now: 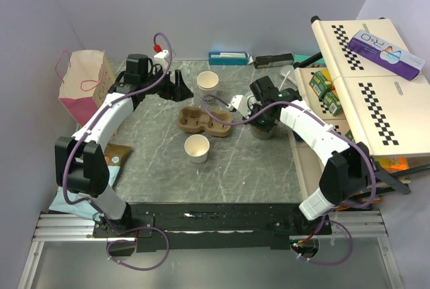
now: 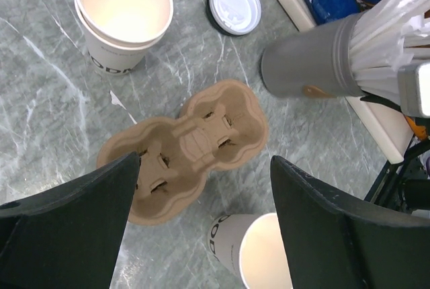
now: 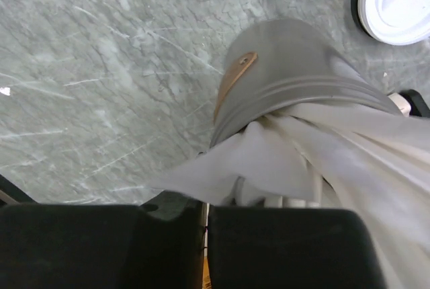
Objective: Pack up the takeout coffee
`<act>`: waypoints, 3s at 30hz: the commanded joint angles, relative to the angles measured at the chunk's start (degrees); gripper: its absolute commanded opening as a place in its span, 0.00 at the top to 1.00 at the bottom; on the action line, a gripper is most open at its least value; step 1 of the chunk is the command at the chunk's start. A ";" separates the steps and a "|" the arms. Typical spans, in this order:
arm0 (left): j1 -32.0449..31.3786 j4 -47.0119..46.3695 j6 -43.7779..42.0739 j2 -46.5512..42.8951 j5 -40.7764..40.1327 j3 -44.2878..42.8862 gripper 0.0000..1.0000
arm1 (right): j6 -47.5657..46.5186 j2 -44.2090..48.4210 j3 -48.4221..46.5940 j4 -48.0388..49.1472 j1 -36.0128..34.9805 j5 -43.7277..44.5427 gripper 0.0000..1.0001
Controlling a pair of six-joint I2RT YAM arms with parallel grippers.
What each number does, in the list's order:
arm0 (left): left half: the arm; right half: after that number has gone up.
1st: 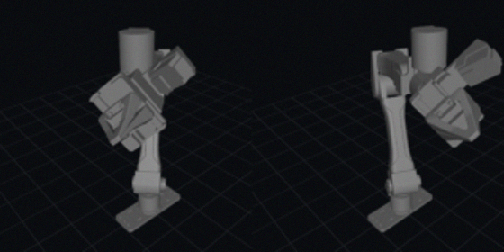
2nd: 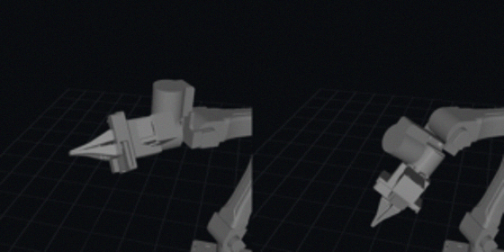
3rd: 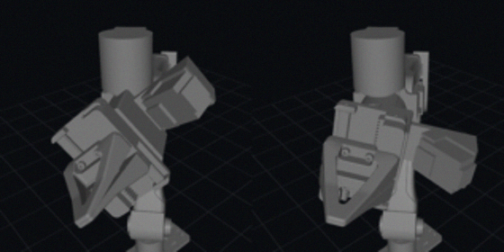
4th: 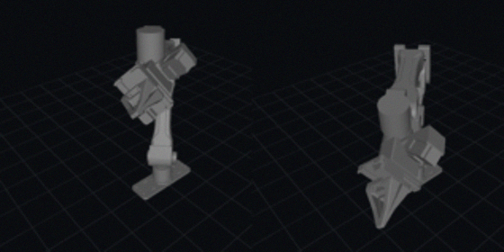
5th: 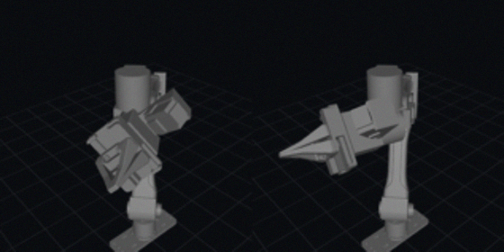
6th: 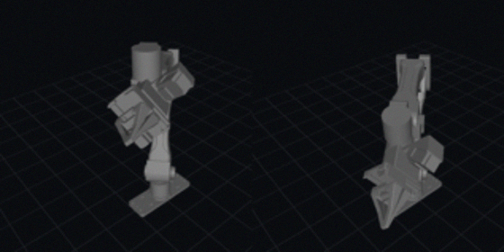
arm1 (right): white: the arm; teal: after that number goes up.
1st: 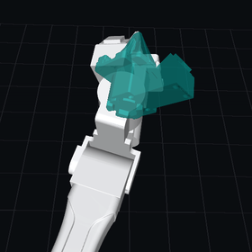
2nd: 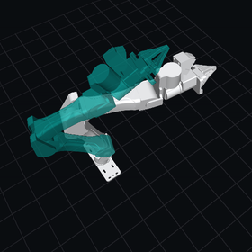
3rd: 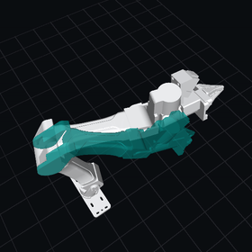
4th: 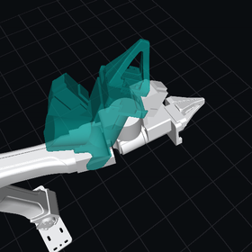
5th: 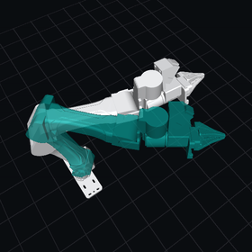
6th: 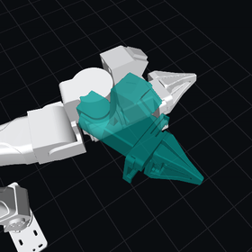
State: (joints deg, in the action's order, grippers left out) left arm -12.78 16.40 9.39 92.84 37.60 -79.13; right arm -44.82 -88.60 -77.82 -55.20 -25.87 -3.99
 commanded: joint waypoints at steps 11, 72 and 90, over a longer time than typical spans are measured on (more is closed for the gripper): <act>0.03 0.65 -1.56 -1.25 -0.16 -0.67 0.15 | -2.29 -9.13 -13.93 3.43 0.47 -5.59 1.00; 0.56 5.74 -5.52 -2.13 -3.33 -3.66 0.14 | -15.65 -0.16 -2.15 12.05 6.00 -12.63 0.58; 1.00 13.13 -13.07 -4.59 -8.25 -3.57 0.14 | -35.16 -21.26 -11.21 17.06 9.26 -7.35 0.56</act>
State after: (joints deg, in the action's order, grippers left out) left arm -12.08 27.86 -1.08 90.45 30.35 -80.68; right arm -75.29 -107.72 -84.68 -38.65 -16.53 -12.95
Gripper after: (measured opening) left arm 0.862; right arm 0.442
